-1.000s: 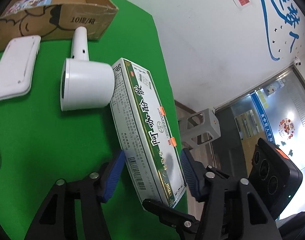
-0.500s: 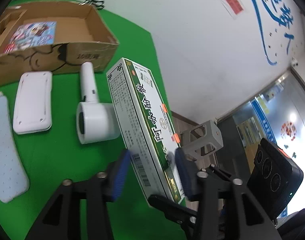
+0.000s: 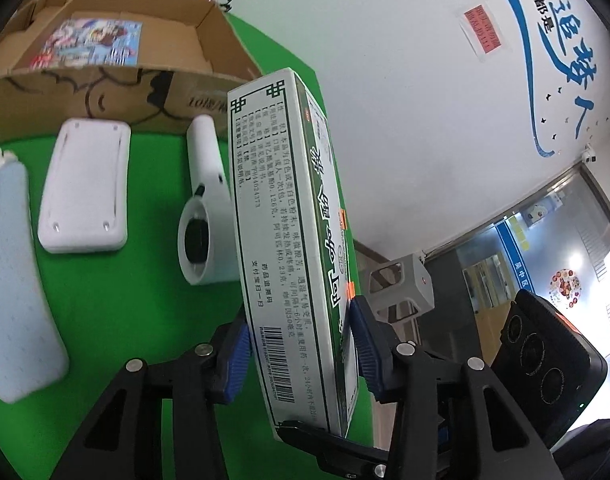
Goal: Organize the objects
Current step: 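Lift the medicine box and carry it over the cardboard box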
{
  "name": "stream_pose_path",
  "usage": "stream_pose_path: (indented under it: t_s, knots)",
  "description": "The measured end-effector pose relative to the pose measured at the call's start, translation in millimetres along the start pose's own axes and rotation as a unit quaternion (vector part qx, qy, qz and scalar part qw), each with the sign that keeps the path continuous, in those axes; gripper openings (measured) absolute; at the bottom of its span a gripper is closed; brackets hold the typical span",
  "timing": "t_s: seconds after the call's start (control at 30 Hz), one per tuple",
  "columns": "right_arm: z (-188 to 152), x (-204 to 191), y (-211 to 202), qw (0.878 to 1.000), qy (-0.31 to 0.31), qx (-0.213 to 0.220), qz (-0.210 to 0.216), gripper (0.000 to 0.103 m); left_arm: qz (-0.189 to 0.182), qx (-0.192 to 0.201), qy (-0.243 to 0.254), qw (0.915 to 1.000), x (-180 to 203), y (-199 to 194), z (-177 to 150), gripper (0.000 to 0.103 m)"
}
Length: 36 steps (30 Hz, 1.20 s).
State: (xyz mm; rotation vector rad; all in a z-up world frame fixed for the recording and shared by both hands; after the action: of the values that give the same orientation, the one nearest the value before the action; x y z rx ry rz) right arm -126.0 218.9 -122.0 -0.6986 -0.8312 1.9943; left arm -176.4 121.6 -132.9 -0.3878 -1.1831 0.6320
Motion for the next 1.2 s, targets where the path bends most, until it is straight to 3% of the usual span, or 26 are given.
stream_pose_path:
  t_s: [0.27, 0.5, 0.87, 1.2]
  knots:
    - [31, -4, -7, 0.999, -0.017, 0.031, -0.004, 0.062, 0.010, 0.032, 0.032, 0.9989, 21, -29, 32, 0.043]
    - [75, -6, -1, 0.998, -0.025, 0.052, -0.003, 0.062, 0.014, 0.056, 0.048, 0.9972, 29, -57, 80, 0.041]
    - [136, -3, 8, 0.994, -0.053, 0.088, -0.027, 0.061, 0.010, 0.083, 0.077, 0.9935, 53, -72, 148, 0.041]
    - [178, 12, 26, 0.993, -0.060, 0.097, -0.025, 0.061, 0.014, 0.091, 0.071, 0.9932, 46, -66, 202, 0.041]
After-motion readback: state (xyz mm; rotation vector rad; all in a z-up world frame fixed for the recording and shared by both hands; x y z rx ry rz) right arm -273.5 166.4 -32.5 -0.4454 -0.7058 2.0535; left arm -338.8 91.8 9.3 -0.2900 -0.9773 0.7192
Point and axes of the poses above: each gripper's, at about its wrist camera, not at the fingertips, and y roughly the way its jaws point, x to its right, z to its top, the point moved 4 cm from there along y, roughly the way its jaws point, and after that the axes turned 7 degrees about -y, right-handed, at the moved point
